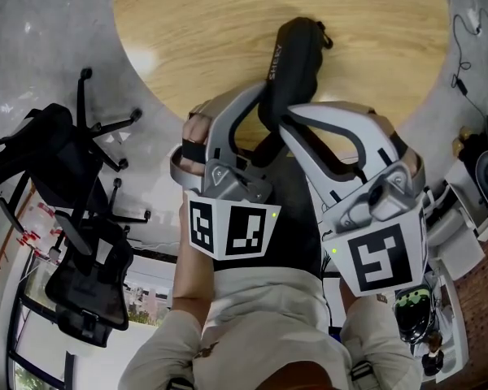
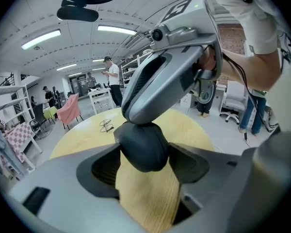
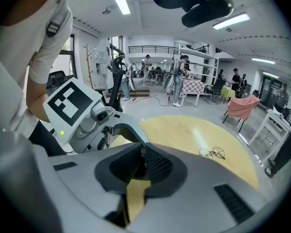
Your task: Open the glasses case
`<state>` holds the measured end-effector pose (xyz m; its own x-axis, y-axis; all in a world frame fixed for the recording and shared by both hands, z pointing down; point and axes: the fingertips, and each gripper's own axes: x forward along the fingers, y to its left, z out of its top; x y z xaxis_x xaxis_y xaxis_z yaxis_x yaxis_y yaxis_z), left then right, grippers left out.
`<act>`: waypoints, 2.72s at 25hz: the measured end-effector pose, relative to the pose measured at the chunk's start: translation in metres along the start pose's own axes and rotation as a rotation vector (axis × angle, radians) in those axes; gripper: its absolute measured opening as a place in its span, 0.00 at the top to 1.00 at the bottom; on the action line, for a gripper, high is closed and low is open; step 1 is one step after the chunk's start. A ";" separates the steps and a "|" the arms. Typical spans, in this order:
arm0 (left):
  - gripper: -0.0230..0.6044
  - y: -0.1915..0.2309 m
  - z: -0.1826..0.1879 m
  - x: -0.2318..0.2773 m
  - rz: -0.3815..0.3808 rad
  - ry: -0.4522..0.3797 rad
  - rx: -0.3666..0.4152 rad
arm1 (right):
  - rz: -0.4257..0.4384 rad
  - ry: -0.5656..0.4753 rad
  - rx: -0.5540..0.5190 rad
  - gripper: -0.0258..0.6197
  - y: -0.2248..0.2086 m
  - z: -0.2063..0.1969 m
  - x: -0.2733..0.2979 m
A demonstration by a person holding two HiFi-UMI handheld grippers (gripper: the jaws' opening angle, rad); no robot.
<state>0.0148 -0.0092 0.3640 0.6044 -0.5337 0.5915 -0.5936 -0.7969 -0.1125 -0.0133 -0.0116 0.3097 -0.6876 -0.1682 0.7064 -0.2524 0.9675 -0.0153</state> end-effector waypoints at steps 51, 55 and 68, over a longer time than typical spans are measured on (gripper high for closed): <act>0.46 0.014 -0.011 -0.004 0.021 -0.032 -0.099 | -0.012 -0.117 0.274 0.93 -0.018 -0.016 0.000; 0.46 0.014 -0.015 -0.005 0.022 -0.025 -0.097 | -0.028 -0.103 0.280 0.93 -0.019 -0.016 0.003; 0.47 0.011 -0.017 -0.009 0.021 -0.022 -0.097 | -0.076 -0.083 0.286 0.93 -0.032 -0.017 0.005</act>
<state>-0.0056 -0.0084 0.3712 0.6021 -0.5566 0.5724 -0.6542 -0.7549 -0.0460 0.0028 -0.0405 0.3256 -0.7100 -0.2643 0.6528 -0.4786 0.8610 -0.1719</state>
